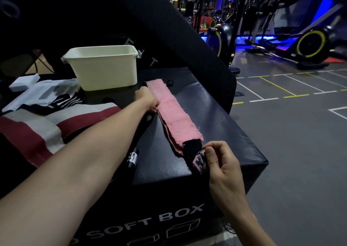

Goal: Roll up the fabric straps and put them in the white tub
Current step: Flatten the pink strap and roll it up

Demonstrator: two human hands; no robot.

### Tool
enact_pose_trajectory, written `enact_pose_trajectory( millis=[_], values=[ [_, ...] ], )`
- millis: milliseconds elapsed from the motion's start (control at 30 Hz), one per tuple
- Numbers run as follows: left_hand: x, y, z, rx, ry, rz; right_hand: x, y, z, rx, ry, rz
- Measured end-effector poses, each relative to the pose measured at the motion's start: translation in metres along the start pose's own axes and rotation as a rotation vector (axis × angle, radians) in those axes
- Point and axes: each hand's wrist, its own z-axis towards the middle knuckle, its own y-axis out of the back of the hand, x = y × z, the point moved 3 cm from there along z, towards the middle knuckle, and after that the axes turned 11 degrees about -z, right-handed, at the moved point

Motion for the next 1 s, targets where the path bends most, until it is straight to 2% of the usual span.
enact_pose_trajectory(
  millis=[133,267,367,433,533,667,767,933,1000],
  values=[
    [-0.015,0.003,-0.017,0.167,-0.075,0.038,0.000,-0.002,-0.001,-0.018,-0.002,0.014],
    [-0.024,0.010,-0.040,0.276,-0.197,0.315,0.001,-0.003,-0.002,-0.005,-0.009,0.023],
    [-0.018,0.014,-0.053,0.332,-0.172,0.416,0.003,-0.003,-0.003,-0.008,-0.004,0.039],
    [-0.014,0.012,-0.062,0.381,-0.140,0.422,0.006,-0.005,-0.003,-0.016,0.013,0.041],
    [-0.008,0.002,-0.073,0.441,-0.107,0.308,0.009,-0.009,-0.005,-0.001,0.022,0.049],
    [-0.001,-0.002,-0.077,0.373,-0.077,0.229,0.014,-0.011,-0.007,0.009,0.024,0.075],
    [0.003,-0.002,-0.076,0.318,-0.052,0.272,0.018,-0.009,-0.009,0.021,0.032,0.131],
    [0.012,-0.004,-0.079,0.169,-0.125,0.357,0.021,-0.013,-0.016,0.039,0.041,0.144],
    [0.015,-0.006,-0.080,0.155,-0.150,0.356,0.020,-0.013,-0.018,0.020,0.022,0.156]
  ],
)
